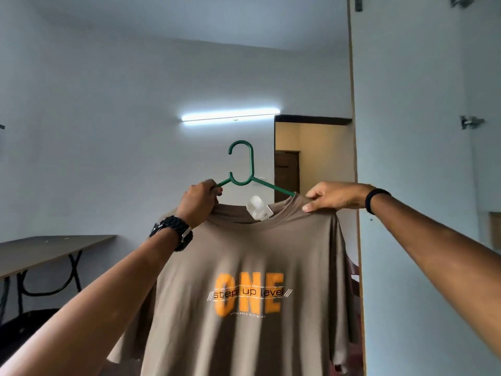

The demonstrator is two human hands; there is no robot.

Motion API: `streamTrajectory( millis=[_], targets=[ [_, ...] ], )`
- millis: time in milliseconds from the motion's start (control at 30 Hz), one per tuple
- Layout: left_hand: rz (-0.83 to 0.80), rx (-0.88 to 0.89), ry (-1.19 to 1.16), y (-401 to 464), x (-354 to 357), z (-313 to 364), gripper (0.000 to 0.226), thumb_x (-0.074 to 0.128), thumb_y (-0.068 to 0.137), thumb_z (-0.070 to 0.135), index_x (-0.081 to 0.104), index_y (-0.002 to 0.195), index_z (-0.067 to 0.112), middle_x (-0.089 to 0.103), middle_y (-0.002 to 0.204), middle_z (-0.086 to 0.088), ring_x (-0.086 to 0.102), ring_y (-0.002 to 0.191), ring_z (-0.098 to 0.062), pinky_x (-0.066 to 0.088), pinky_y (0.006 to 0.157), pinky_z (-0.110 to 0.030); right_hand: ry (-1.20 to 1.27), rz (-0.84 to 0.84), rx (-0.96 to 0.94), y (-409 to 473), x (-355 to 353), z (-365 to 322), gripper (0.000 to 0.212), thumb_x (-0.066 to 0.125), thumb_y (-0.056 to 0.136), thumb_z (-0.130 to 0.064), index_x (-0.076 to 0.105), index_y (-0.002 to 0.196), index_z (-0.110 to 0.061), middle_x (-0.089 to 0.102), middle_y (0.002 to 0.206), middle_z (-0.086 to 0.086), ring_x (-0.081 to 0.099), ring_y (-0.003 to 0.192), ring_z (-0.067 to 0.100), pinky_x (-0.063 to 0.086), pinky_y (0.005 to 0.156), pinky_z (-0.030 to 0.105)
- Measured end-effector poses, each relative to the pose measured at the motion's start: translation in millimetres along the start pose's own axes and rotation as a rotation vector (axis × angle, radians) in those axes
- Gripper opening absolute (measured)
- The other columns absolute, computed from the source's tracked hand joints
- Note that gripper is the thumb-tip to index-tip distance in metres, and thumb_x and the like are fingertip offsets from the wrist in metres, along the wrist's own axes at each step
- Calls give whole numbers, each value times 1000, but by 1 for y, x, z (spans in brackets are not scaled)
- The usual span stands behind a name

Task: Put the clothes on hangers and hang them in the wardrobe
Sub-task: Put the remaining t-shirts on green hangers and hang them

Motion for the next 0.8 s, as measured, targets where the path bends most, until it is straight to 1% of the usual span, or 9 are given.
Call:
streamTrajectory(
  millis=[33, 100, 233, 367, 467, 567, 667, 733, 800],
  targets=[
    [12, 8, 6, 5, 7, 9, 18, 47, 96, 23, 61, 90, 14, 70, 84, -7, 60, 84, -31, 46, 78, -37, -23, 33, 25, -8, -11, 11, 26, 59, 93, -31, 64, 79, -10, 60, 79, 6, 54, 72, 17, 41, 64, 24],
    [36, 29, 39, 13, 23, 30, 20, 43, 98, 24, 59, 95, 13, 70, 90, -10, 61, 90, -34, 46, 87, -43, -38, 127, 52, -23, -32, 27, 32, 56, 95, -34, 59, 73, -11, 51, 73, 7, 46, 66, 17, 33, 57, 24],
    [80, 44, 103, 27, 59, 87, 25, 34, 102, 27, 53, 104, 10, 65, 104, -12, 57, 99, -34, 35, 100, -48, -97, 385, 52, -56, -77, 51, 42, 55, 96, -31, 40, 59, -18, 33, 56, -5, 29, 51, 10, 21, 53, 26],
    [36, 108, 39, 36, 122, 163, 30, 32, 101, 30, 46, 121, 12, 57, 121, -12, 53, 110, -33, 25, 108, -53, -174, 616, 83, -96, -126, 97, 40, 58, 94, -30, 41, 62, -12, 34, 57, -2, 31, 54, 13, 21, 54, 29],
    [-3, 175, -51, 37, 182, 218, 44, 35, 100, 30, 31, 141, 14, 41, 142, -12, 40, 128, -33, 25, 111, -51, -215, 724, 106, -129, -154, 143, 41, 58, 94, -28, 40, 62, -11, 34, 59, 2, 32, 55, 15, 20, 53, 29],
    [9, 298, -129, 32, 240, 272, 54, 37, 100, 29, 17, 150, 19, 23, 155, -8, 21, 143, -27, 14, 118, -46, -250, 804, 125, -163, -179, 195, 43, 58, 94, -26, 36, 60, -12, 31, 57, 1, 29, 53, 14, 19, 50, 25],
    [-28, 438, -118, 30, 308, 325, 47, 35, 100, 34, 28, 145, 23, 13, 158, -7, 9, 146, -25, 7, 119, -45, -269, 876, 184, -197, -205, 257, 46, 59, 93, -24, 33, 57, -13, 28, 55, -2, 27, 52, 13, 20, 48, 23],
    [-52, 483, -67, 33, 357, 359, 41, 34, 100, 35, 38, 139, 22, 6, 159, -6, 5, 146, -26, 6, 118, -45, -292, 913, 205, -215, -223, 299, 45, 59, 93, -24, 37, 59, -7, 29, 56, -3, 28, 52, 10, 21, 49, 22],
    [-71, 499, -52, 39, 401, 388, 38, 31, 101, 35, 48, 132, 22, 0, 160, -5, 0, 146, -27, 4, 117, -44, -302, 927, 217, -227, -240, 336, 43, 59, 93, -23, 39, 58, -8, 31, 55, -5, 31, 51, 7, 24, 49, 19]
  ],
)
Point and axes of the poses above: each hand's wrist, its own y-axis towards the middle knuckle, its own x-axis out of the palm, z = x × y, the point moved 6 cm from there along y, towards the middle knuckle
